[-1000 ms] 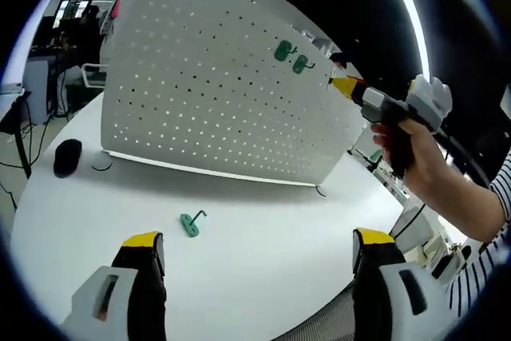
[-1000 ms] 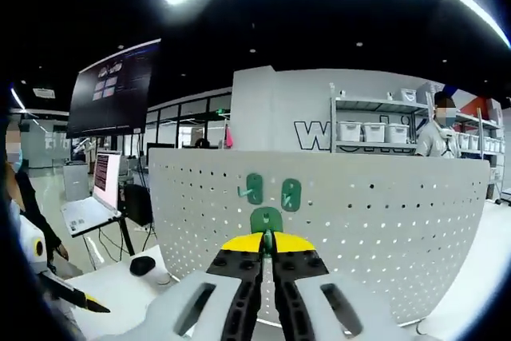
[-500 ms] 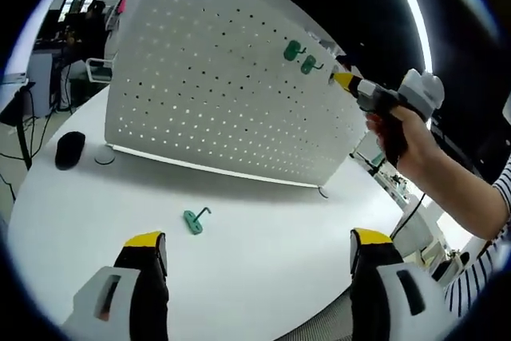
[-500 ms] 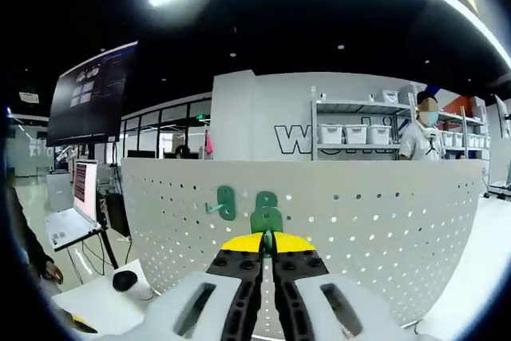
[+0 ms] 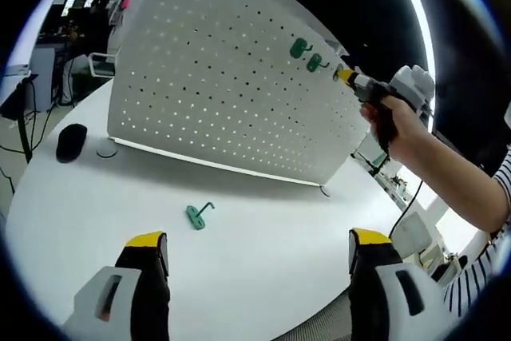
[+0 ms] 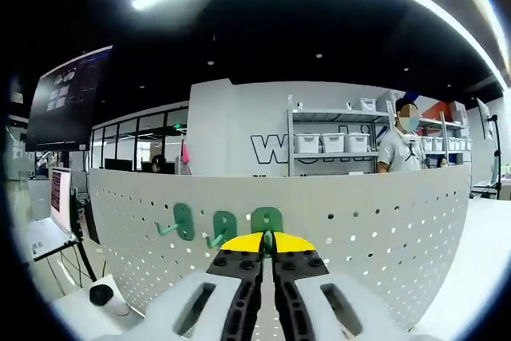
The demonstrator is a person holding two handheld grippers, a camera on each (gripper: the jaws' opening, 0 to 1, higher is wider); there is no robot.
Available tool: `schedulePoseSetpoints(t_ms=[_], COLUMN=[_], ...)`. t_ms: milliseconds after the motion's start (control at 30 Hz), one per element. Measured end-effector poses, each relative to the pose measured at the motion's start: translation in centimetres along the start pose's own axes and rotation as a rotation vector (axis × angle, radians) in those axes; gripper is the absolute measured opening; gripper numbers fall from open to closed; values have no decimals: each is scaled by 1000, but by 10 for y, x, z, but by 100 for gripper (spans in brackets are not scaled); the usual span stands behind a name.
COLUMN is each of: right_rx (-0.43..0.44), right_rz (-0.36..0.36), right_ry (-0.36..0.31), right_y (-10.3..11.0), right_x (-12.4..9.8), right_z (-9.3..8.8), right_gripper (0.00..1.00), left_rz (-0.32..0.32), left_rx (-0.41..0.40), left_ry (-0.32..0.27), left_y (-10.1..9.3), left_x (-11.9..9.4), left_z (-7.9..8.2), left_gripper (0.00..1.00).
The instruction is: Insert the hook assembly into the mounting plate slot until the hook locks in place.
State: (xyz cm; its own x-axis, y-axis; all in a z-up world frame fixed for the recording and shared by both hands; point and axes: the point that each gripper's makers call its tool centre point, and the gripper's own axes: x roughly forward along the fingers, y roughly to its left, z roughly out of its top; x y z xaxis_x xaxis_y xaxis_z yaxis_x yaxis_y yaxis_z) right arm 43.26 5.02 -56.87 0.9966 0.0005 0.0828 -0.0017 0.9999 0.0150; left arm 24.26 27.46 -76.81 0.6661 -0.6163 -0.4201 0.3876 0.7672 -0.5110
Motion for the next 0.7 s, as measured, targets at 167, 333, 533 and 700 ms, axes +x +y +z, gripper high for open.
schedulePoseSetpoints(t_ms=[167, 333, 533, 700], right_rx=[-75, -42, -7, -7], right_rz=[-23, -35, -49, -62], right_ry=[-36, -37, -25, -27], right_y=[0, 0, -1, -2], right_x=[6, 11, 15, 17], right_z=[5, 2, -8, -8], right_gripper=[0, 0, 0, 0], left_rz=[3, 10, 19, 16], left_rx=[-13, -18, -18, -21], left_ry=[-17, -13, -6, -2], left_y=[1, 3, 6, 5], left_x=[1, 1, 0, 1], left_z=[3, 2, 1, 2], left_gripper=[95, 94, 94, 93])
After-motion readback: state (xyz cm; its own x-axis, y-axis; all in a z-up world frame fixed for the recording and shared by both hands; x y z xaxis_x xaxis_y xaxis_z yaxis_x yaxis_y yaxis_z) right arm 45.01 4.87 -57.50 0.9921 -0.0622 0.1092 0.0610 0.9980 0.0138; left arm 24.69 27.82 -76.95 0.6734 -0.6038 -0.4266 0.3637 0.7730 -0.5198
